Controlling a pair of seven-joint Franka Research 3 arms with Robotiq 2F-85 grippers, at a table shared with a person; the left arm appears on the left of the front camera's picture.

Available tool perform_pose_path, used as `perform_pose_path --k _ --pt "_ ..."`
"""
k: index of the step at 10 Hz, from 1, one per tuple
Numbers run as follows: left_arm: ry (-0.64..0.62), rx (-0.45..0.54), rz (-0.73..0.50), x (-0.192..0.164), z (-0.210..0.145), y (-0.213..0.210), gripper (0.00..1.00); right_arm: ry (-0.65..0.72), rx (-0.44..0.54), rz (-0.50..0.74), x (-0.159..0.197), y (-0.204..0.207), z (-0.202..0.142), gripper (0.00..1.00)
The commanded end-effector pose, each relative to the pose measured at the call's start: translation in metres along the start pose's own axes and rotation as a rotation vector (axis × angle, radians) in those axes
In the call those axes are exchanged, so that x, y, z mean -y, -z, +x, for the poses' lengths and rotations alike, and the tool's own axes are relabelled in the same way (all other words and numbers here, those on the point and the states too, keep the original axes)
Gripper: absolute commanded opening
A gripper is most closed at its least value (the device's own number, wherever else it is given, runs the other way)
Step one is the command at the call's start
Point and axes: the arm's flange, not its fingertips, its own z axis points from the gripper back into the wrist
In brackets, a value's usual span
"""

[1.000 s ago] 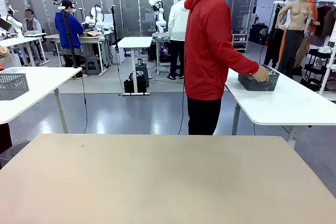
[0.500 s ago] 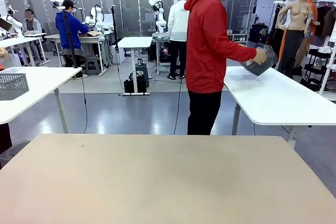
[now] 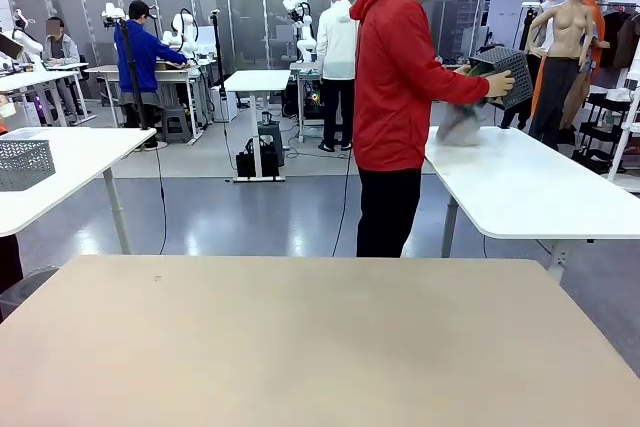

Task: Fold the towels and place them in the basket.
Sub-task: When a person lays out a Towel with hook on the table, fold it in half twice.

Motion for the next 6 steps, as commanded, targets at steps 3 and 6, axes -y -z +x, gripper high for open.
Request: perform_pose_path --k 3,6 --pt "0.002 0.0 -0.005 0.0005 0.0004 0.0007 1.0 -0.005 0.006 0.003 -0.0013 -0.0004 0.0005 1.0" --pt "0.003 -0.061 0.043 0.0066 0.0065 0.0045 1.0 0.017 -0.049 -0.021 0.0002 0.0049 0.0048 1.0"
